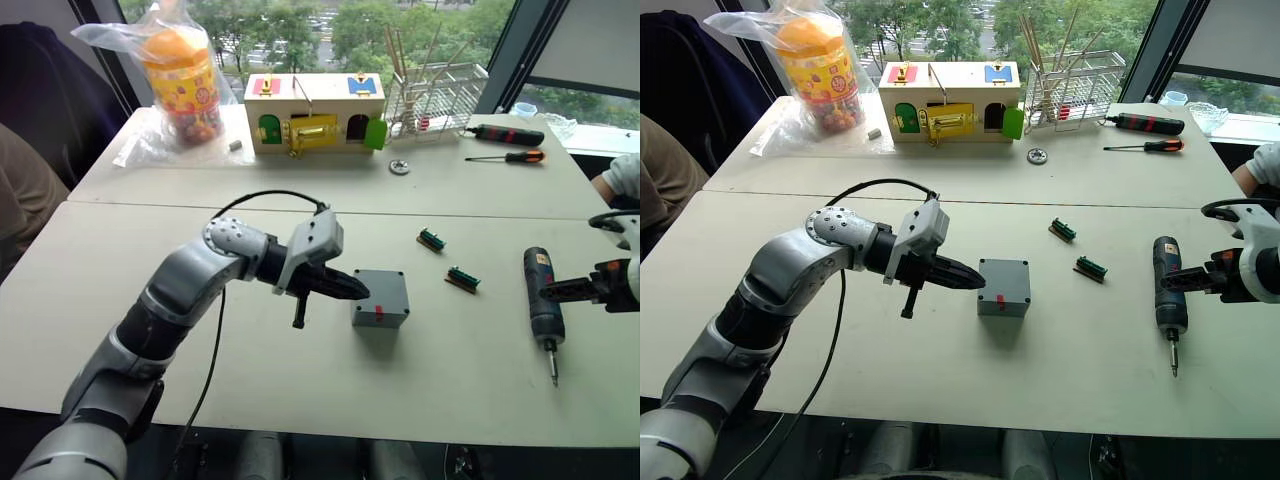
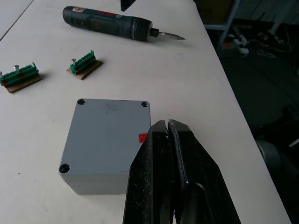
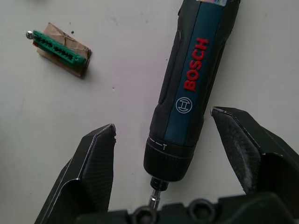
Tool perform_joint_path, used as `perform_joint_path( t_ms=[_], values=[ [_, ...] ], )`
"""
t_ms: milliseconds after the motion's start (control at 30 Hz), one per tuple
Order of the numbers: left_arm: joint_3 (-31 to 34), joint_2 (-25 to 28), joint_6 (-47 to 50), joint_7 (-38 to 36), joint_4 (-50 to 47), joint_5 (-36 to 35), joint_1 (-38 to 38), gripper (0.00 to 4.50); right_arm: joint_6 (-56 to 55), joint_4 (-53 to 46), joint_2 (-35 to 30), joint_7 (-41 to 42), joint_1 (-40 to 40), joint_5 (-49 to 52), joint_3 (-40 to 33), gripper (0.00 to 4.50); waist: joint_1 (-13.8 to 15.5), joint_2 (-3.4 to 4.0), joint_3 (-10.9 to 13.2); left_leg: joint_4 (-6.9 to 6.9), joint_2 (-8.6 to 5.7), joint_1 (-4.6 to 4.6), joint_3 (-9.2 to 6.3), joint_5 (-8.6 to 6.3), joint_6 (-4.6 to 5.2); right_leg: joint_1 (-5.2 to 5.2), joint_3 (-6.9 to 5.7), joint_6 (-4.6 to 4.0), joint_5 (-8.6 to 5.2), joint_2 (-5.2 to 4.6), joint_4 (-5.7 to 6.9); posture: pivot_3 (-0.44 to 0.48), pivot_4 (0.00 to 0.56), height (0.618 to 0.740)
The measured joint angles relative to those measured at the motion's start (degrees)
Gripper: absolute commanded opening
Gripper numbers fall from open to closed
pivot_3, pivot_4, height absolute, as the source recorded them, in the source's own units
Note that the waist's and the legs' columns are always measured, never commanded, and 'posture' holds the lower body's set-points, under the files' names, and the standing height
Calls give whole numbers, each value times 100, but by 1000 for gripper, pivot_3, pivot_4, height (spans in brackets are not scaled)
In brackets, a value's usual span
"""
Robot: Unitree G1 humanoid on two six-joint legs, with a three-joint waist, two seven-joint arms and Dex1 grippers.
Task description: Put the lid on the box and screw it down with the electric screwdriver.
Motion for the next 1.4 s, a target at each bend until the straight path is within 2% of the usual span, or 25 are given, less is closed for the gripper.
perform_joint_path(
  t_ms=[300, 400, 467, 500, 633, 767, 867, 933, 1000, 1033, 1067, 1133, 1167, 1333, 1400],
  values=[
    [-71, -233, 10, 237, -61, 99, 130, 0, -548, 763, 553, 244, -90, -665, 630, 3487, 1, -1, 1, 14, -2, 0, 2, 1, -2, 0, 1, 1, 1, 2, 7, 0, 150, 708],
    [-77, -285, 19, 291, -63, 113, 149, 0, -781, 1061, 615, 517, -331, -951, 1019, 2930, 0, 1, 1, 15, -2, 0, 2, 1, -2, 0, 1, 2, 1, 4, 8, 0, 150, 708],
    [-80, -288, 22, 338, -63, 128, 190, 0, -990, 1114, 590, 791, -442, -1159, 1310, 2094, 0, 0, 2, 15, -1, 0, 1, 1, -2, 0, 1, 2, 1, 5, 8, 0, 150, 708],
    [-79, -287, 23, 354, -63, 137, 212, 0, -1069, 1116, 589, 904, -483, -1247, 1414, 1823, 0, 0, 2, 15, -1, 0, 0, 1, -2, 0, 0, 2, 1, 5, 8, 0, 150, 708],
    [-81, -297, 24, 434, -63, 183, 306, 0, -1150, 1297, 645, 1168, -709, -1539, 1669, 1787, -1, -2, 2, 24, -1, 0, 0, 1, -2, 5, 0, 2, 1, 5, 8, 0, 150, 708],
    [-69, -377, 14, 498, 29, 208, 362, 0, -1147, 1461, 799, 1211, -811, -1731, 1608, 1787, -11, -11, 0, 32, 0, 1, 0, 1, -2, 10, 0, 2, 2, 4, 8, 0, 150, 708],
    [69, -493, -96, 626, 392, 214, 359, 0, -1136, 1687, 1144, 681, -915, -1796, 983, 1787, -44, -10, 1, 38, 0, 2, 8, 1, -2, 8, 3, 2, 4, 0, 10, 0, 150, 708],
    [280, -614, -181, 728, 775, 208, 329, 0, -1108, 1573, 1498, -5, -1009, -1810, -42, 1787, -36, 16, 8, 30, -4, -5, 20, 18, -32, -13, 15, 6, 6, -5, 21, 0, 150, 708],
    [437, -656, -214, 757, 1084, 205, 238, 0, -1286, 766, 2252, -874, -1018, -1763, -1624, 1787, -39, 16, 9, 13, 3, -19, 16, 25, -45, -36, 14, 6, 6, 9, 24, 0, 150, 708],
    [443, -685, -218, 762, 1147, 206, 179, 0, -1427, 457, 2457, -1084, -1030, -1722, -2004, 1787, -27, 17, 9, 8, 3, -24, 11, 30, -53, -42, 11, 5, 5, 12, 25, 0, 150, 708],
    [446, -713, -240, 740, 1173, 206, 136, 0, -1653, -173, 2917, -1466, -944, -1699, -2603, 1787, 2, 13, 9, -18, 3, -24, 4, 39, -68, -45, 4, 5, 4, 16, 20, 0, 150, 708],
    [453, -785, -316, 701, 1320, 214, 82, 0, -2060, -1460, 3852, -1990, -808, -1520, -3316, 1787, 31, 15, 7, -44, 0, -25, -4, 52, -90, -51, -3, 5, 4, 12, 18, 0, 150, 708],
    [448, -823, -352, 699, 1434, 225, 57, 0, -2147, -2037, 4255, -2152, -732, -1363, -3472, 1787, 43, 15, 7, -50, -1, -28, -7, 56, -97, -55, -5, 5, 4, 13, 16, 0, 150, 708],
    [403, -1076, -610, 713, 1873, 463, -67, 0, -2619, -3699, 5749, -2593, -414, -553, -3543, 1787, 8, 15, 7, -41, -11, -35, -2, 57, -92, -54, -3, 5, 4, 5, 12, 0, 150, 708],
    [337, -1171, -704, 708, 1939, 533, -81, 526, -2865, -3999, 6010, -2627, -225, -378, -3274, 1787, 7, 16, 8, -41, -12, -34, -3, 63, -84, -54, -3, 5, 5, 5, 15, 0, 150, 708]
  ],
)
